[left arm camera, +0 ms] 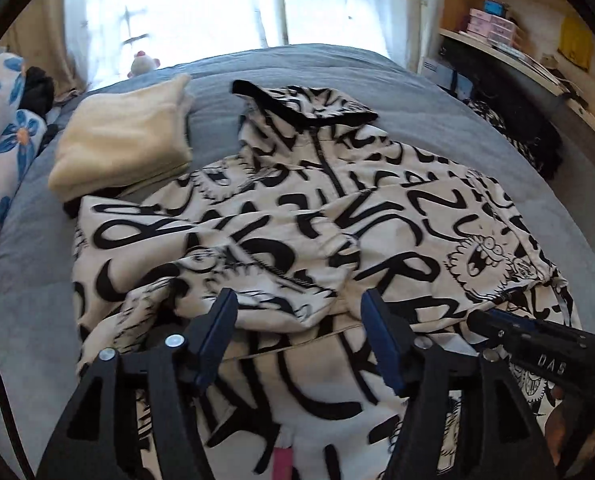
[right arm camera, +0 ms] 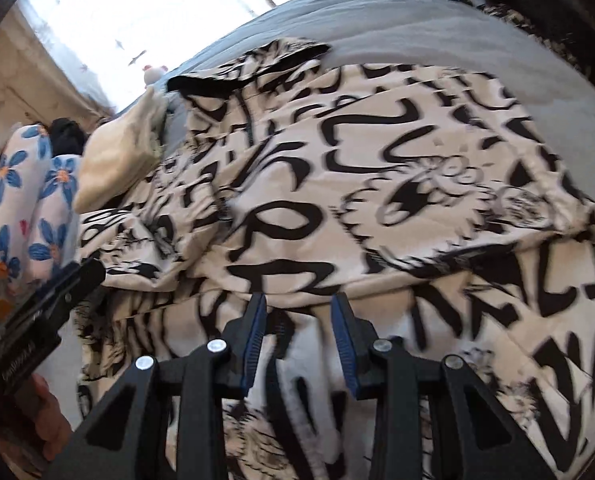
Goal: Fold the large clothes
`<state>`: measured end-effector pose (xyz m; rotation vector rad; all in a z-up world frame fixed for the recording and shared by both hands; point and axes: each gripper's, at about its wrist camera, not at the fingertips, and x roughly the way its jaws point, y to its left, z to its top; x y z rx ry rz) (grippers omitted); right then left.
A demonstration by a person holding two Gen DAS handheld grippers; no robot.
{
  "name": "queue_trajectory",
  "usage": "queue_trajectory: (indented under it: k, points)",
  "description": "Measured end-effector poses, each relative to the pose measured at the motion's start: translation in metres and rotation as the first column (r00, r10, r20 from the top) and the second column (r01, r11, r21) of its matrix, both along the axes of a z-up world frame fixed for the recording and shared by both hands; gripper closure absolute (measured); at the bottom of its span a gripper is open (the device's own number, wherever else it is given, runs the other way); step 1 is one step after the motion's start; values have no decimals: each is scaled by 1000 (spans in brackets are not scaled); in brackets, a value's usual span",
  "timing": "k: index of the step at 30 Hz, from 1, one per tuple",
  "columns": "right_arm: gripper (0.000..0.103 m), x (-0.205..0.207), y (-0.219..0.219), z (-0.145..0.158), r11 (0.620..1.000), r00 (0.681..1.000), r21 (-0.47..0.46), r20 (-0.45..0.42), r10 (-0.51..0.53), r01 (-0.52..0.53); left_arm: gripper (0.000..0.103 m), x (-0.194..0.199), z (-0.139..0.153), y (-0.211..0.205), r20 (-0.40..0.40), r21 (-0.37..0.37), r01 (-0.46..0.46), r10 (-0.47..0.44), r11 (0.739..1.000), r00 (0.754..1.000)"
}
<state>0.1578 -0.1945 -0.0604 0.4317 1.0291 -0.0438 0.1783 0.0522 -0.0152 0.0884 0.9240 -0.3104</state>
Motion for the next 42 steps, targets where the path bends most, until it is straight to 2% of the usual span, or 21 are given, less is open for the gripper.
queue_trajectory:
  k: [5, 6, 8, 12, 14, 17, 21, 23, 25, 26, 27, 28, 30, 32, 33, 36, 38, 40, 42]
  points:
    - [69, 28, 10, 5, 994, 996, 67, 27, 79, -81, 37, -8, 1, 50, 6, 48, -129, 128, 991, 992]
    - [66, 36, 12, 5, 992, 995, 80, 31, 94, -96, 37, -9, 1, 57, 4, 57, -148, 148, 987, 989]
    - [61, 53, 16, 5, 987, 992, 94, 28, 125, -127, 36, -14, -3, 81, -5, 78, -217, 218, 973, 976]
    - [59, 88, 28, -6, 974, 982, 128, 7, 190, -189, 31, -22, -19, 122, -43, 93, -322, 327, 942, 944]
    - [59, 105, 31, -16, 968, 979, 151, -14, 204, -200, 31, -22, -32, 140, -65, 124, -362, 371, 924, 926]
    - [59, 126, 36, -32, 966, 977, 164, -46, 210, -200, 31, -22, -52, 162, -101, 152, -404, 420, 902, 902]
    - [59, 151, 47, -55, 965, 969, 142, -88, 233, -219, 31, -18, -72, 180, -161, 119, -430, 445, 895, 881]
    - [59, 156, 52, -60, 965, 968, 141, -92, 235, -220, 31, -16, -80, 184, -188, 99, -427, 439, 899, 879]
    - [63, 157, 59, -56, 963, 966, 122, -76, 249, -239, 31, -14, -88, 182, -200, 102, -415, 428, 904, 881]
    - [73, 157, 63, -53, 961, 962, 104, -73, 263, -255, 31, -13, -92, 179, -200, 116, -403, 419, 908, 886]
    - [90, 156, 69, -48, 959, 958, 73, -70, 278, -273, 31, -13, -93, 177, -195, 130, -399, 418, 908, 887]
    - [94, 152, 74, -37, 955, 954, 39, -47, 295, -293, 31, -12, -96, 174, -184, 154, -398, 422, 904, 888]
    - [96, 142, 78, -10, 951, 951, -17, 15, 308, -308, 33, -10, -98, 173, -176, 160, -402, 426, 902, 887]
    - [96, 125, 73, 23, 952, 947, -74, 102, 304, -298, 50, -9, -97, 176, -174, 148, -416, 438, 897, 882]
    - [96, 113, 68, 40, 954, 946, -117, 148, 290, -275, 53, -7, -97, 178, -179, 143, -420, 440, 896, 880]
    - [96, 86, 50, 67, 959, 953, -213, 199, 229, -186, 56, -5, -98, 185, -210, 108, -434, 447, 894, 869]
    - [96, 74, 34, 65, 956, 966, -257, 175, 190, -141, 57, -6, -102, 187, -229, 100, -430, 441, 897, 868]
    - [92, 73, 20, 43, 944, 982, -301, 90, 168, -134, 57, -7, -106, 188, -238, 101, -424, 435, 900, 868]
    - [91, 77, 7, 9, 938, 989, -314, -39, 144, -149, 57, -9, -108, 188, -252, 94, -412, 422, 906, 871]
